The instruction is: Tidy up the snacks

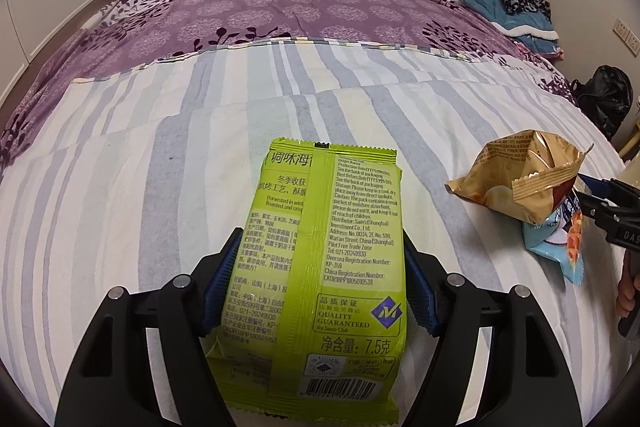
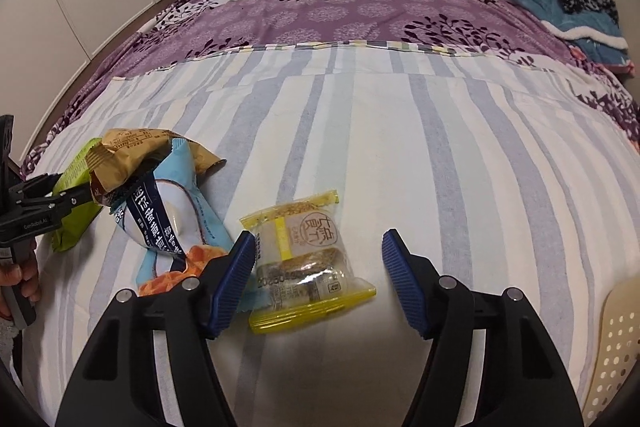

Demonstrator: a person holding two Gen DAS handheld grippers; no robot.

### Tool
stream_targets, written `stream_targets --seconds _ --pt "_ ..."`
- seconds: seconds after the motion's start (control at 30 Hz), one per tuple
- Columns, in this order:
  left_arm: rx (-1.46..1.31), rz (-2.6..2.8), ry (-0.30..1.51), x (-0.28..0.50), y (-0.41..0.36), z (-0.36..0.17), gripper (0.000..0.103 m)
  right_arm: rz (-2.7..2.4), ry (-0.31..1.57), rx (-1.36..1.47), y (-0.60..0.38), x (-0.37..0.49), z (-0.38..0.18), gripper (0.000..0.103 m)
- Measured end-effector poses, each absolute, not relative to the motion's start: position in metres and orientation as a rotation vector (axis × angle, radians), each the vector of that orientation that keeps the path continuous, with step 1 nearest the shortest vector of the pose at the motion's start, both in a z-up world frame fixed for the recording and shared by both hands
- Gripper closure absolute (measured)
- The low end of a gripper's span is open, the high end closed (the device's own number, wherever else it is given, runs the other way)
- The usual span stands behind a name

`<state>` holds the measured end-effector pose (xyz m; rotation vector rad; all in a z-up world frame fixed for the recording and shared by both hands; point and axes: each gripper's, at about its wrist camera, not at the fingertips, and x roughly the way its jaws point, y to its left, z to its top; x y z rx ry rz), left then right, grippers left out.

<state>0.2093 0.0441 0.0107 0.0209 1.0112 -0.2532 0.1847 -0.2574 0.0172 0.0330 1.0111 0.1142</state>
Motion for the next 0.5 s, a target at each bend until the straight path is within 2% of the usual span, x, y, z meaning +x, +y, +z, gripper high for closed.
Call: stream_targets --seconds 0.1,0.17,0.27,0.5 --pt "0.007 -0.236 1.009 0.207 0.043 0.012 0.030 0.092 0.999 -0.019 -0.250 0.184 0.016 0.042" --pt "0.000 -0.227 1.005 0.204 0.044 0.013 0.031 0.070 0.992 -0.036 -0.250 0.182 0.016 0.054" --pt "-0.012 -0.213 1.000 0.198 0.047 0.015 0.031 0.064 0.987 0.000 -0.256 0.176 0.019 0.061" --pt "-0.060 -0.189 0.965 0.177 0.055 0.034 0.032 0.030 0.975 0.065 -0.275 0.150 0.028 0.062"
